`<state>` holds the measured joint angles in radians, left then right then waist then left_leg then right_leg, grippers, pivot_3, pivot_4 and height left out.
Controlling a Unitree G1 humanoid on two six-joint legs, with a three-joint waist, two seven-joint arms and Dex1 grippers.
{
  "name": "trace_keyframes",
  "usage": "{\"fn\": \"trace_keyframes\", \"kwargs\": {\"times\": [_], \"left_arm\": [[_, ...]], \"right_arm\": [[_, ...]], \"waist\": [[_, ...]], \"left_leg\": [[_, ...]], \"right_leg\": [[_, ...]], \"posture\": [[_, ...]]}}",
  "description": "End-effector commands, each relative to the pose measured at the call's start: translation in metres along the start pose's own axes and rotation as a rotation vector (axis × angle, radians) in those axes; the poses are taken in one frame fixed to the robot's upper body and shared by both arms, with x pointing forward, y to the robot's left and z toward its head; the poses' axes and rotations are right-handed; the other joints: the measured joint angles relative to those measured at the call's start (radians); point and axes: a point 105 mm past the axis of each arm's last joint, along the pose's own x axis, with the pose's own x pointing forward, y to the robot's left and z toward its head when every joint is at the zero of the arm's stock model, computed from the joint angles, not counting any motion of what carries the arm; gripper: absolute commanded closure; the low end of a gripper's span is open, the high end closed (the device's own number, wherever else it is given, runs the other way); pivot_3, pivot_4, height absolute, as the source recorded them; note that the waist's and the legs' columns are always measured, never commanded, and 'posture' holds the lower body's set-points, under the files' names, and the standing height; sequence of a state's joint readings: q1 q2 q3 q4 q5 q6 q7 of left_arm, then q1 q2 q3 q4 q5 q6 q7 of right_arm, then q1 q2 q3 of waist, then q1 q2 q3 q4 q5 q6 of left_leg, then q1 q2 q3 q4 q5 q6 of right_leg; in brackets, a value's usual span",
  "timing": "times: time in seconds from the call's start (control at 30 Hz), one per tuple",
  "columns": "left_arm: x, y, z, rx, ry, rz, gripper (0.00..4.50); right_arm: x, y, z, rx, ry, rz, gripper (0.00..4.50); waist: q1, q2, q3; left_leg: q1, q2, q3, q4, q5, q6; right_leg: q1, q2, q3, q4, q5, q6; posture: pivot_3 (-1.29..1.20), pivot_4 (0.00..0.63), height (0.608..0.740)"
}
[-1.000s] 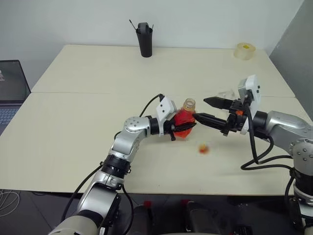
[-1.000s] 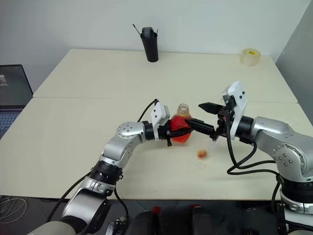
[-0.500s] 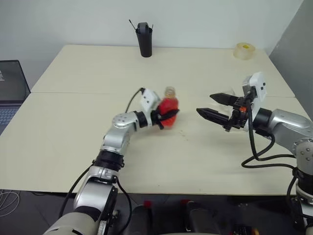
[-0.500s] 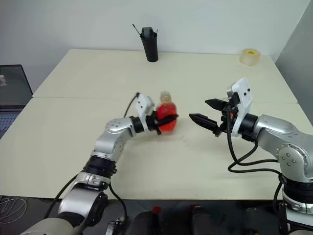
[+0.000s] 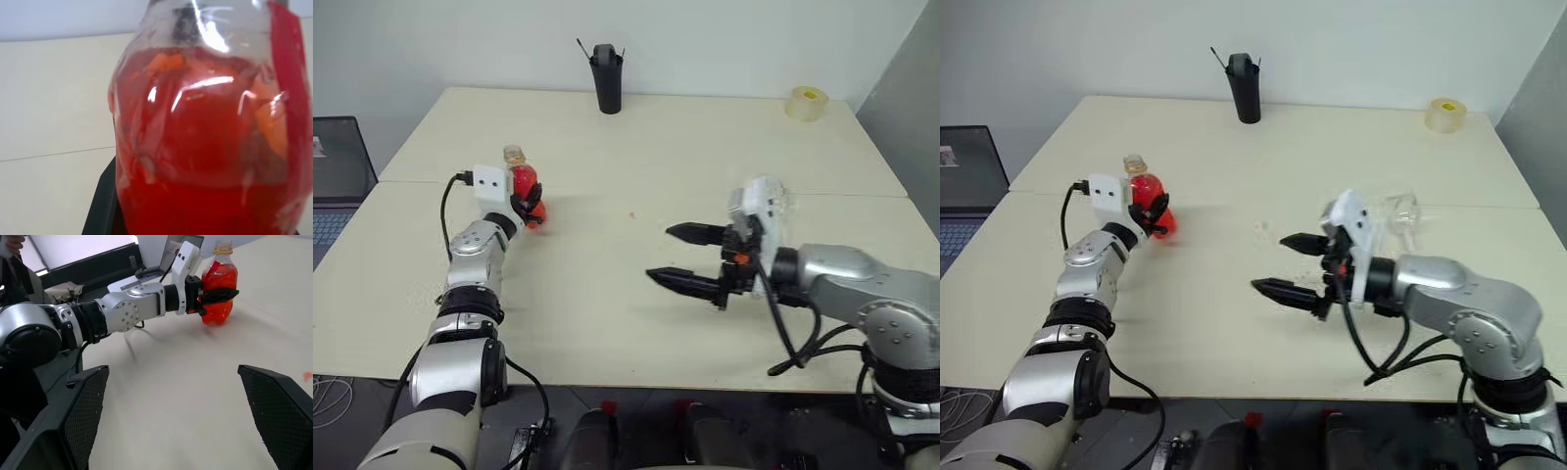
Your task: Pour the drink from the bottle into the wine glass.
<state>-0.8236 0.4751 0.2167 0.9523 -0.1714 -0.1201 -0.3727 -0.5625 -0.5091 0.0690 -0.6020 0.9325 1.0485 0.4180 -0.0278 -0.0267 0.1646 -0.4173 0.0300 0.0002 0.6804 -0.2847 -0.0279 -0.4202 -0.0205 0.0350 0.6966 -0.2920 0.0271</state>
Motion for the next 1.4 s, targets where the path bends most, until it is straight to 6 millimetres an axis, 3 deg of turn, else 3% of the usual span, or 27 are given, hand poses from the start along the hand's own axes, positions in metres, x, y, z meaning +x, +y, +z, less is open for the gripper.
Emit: {"fn": "trace_keyframes", "kwargs": {"times": [0.03,0.17,0.47,0.73,0.8,1.1,1.4], "left_arm": [[-0.003,0.018,0.017,0.022,-0.075,0.093,3.22],[-0.007,0.024,0.001,-0.008,-0.041,0.140,3.22],[-0.014,0.027,-0.013,-0.037,-0.009,0.176,3.22],[-0.017,0.027,-0.018,-0.048,0.003,0.183,0.54],[-0.018,0.028,-0.019,-0.048,0.005,0.185,0.04],[-0.028,0.031,-0.032,-0.041,0.056,0.190,0.04],[-0.050,0.030,-0.053,-0.043,0.119,0.185,0.04]], "right_arm": [[0.012,-0.002,0.006,-0.044,-0.026,-0.032,0.00],[0.023,0.004,0.005,-0.062,-0.024,0.000,0.00],[0.027,0.007,0.003,-0.073,-0.015,0.022,0.00],[0.028,0.005,0.001,-0.082,-0.004,0.017,0.00],[0.029,0.005,0.001,-0.084,-0.002,0.018,0.00],[0.030,0.005,-0.003,-0.094,0.015,0.041,0.00],[0.026,-0.006,-0.008,-0.098,0.033,0.019,0.00]], "waist": [[0.000,0.000,0.000],[-0.002,0.000,0.000],[-0.005,0.000,-0.001],[-0.004,0.000,-0.001],[-0.004,0.000,-0.001],[-0.005,0.000,-0.001],[-0.006,0.000,-0.001]], "left_leg": [[0.000,0.000,0.000,0.000,0.000,0.000],[0.000,0.000,0.000,0.000,0.000,-0.001],[0.001,0.000,0.001,0.000,0.000,-0.001],[0.001,0.000,0.001,0.000,0.000,0.000],[0.001,0.000,0.001,0.000,0.000,0.000],[0.001,0.000,0.001,0.000,0.000,0.000],[0.002,0.000,0.001,0.000,0.000,0.000]], "right_leg": [[0.000,0.000,0.000,0.000,0.000,0.000],[0.000,0.000,-0.001,0.000,0.000,0.000],[0.000,0.000,-0.002,0.001,0.000,0.000],[0.000,0.000,-0.002,0.001,0.000,0.000],[0.000,0.000,-0.002,0.001,0.000,0.000],[0.000,0.000,-0.002,0.001,0.000,0.000],[0.000,0.000,-0.001,0.001,0.000,0.000]], "posture": [[0.00,0.150,0.740],[0.00,0.150,0.740],[0.00,0.150,0.740],[0.00,0.150,0.740],[0.00,0.150,0.740],[0.00,0.150,0.740],[0.00,0.150,0.740]]}}
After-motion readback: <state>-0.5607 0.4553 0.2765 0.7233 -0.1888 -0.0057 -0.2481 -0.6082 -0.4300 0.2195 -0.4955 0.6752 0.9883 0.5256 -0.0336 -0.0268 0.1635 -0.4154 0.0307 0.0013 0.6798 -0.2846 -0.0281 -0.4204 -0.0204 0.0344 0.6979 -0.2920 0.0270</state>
